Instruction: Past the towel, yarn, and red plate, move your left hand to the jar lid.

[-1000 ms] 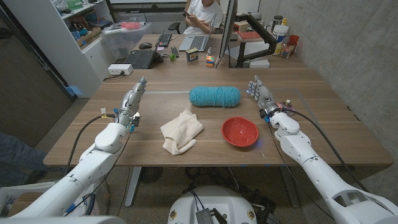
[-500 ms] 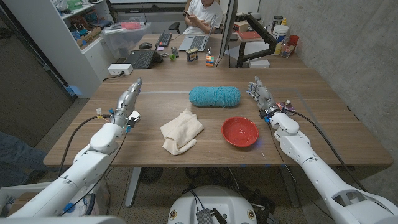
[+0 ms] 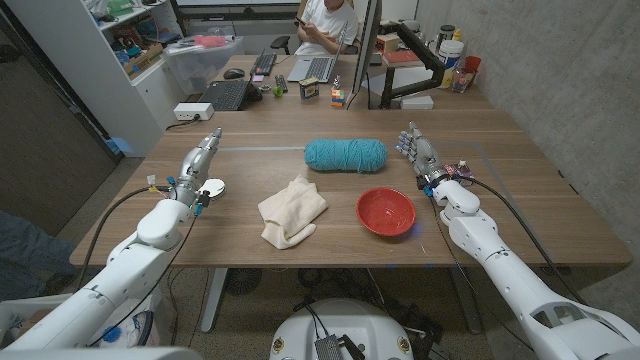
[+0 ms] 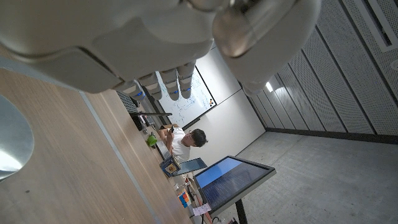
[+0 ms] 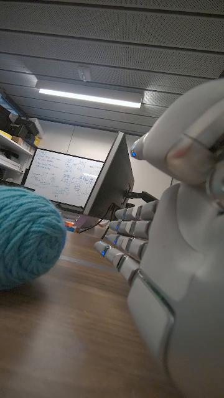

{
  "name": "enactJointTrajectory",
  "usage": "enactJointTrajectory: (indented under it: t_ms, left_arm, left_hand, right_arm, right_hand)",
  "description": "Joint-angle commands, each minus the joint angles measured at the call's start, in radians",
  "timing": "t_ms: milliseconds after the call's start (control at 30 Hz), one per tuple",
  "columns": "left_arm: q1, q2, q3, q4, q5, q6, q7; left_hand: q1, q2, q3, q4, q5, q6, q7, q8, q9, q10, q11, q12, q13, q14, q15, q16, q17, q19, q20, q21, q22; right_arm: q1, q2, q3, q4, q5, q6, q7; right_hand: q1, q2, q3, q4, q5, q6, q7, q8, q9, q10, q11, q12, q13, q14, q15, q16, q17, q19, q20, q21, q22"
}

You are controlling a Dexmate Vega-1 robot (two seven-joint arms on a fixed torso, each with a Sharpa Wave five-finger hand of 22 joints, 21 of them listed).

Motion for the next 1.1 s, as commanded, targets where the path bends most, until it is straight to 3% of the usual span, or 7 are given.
enactJointTrajectory:
  t_ms: [33,467,1100]
  left_arm:
    - [0.024,0.025,-0.023,-0.024,0.019,0.033,0.027]
    - [0.026,0.037,-0.036,-0.034,0.028,0.074,0.045]
    - [0.07,0.096,-0.056,-0.106,0.1,0.175,0.11]
  left_hand:
    - [0.017,0.002,0.002,-0.009,0.007,0.009,-0.004,0.004,0.004,0.007,-0.003,0.007,-0.001,0.001,-0.011,0.001,0.002,-0.005,0.003,-0.003,0.004]
    - [0.027,0.004,0.004,-0.015,0.008,0.009,-0.004,0.004,0.004,0.007,-0.005,0.006,-0.001,0.001,-0.012,0.001,0.002,-0.005,0.006,-0.003,0.004]
    - [0.053,0.009,0.009,-0.028,0.01,0.011,-0.008,0.004,0.004,0.007,-0.006,0.006,-0.001,0.002,-0.014,0.0,0.002,-0.007,0.011,-0.005,0.004]
  right_arm:
    - [0.018,0.012,-0.006,0.027,-0.003,0.006,0.008]
    - [0.033,0.015,-0.001,0.048,-0.001,0.006,0.012]
    - [0.034,0.01,0.009,0.047,0.003,0.029,0.025]
  right_hand:
    - [0.004,0.01,-0.003,-0.003,0.005,0.006,-0.001,0.009,0.0,0.011,0.0,0.008,0.002,0.007,-0.002,0.005,0.003,0.007,0.0,-0.003,0.001]
    - [0.004,0.011,-0.004,-0.005,0.005,0.007,-0.003,0.009,0.0,0.012,0.002,0.008,0.002,0.009,-0.002,0.005,0.003,0.009,0.001,-0.007,0.001]
    - [0.003,0.011,-0.006,-0.007,0.005,0.01,-0.008,0.01,0.0,0.013,-0.002,0.007,0.002,0.011,-0.002,0.004,0.003,0.013,0.001,-0.014,0.002]
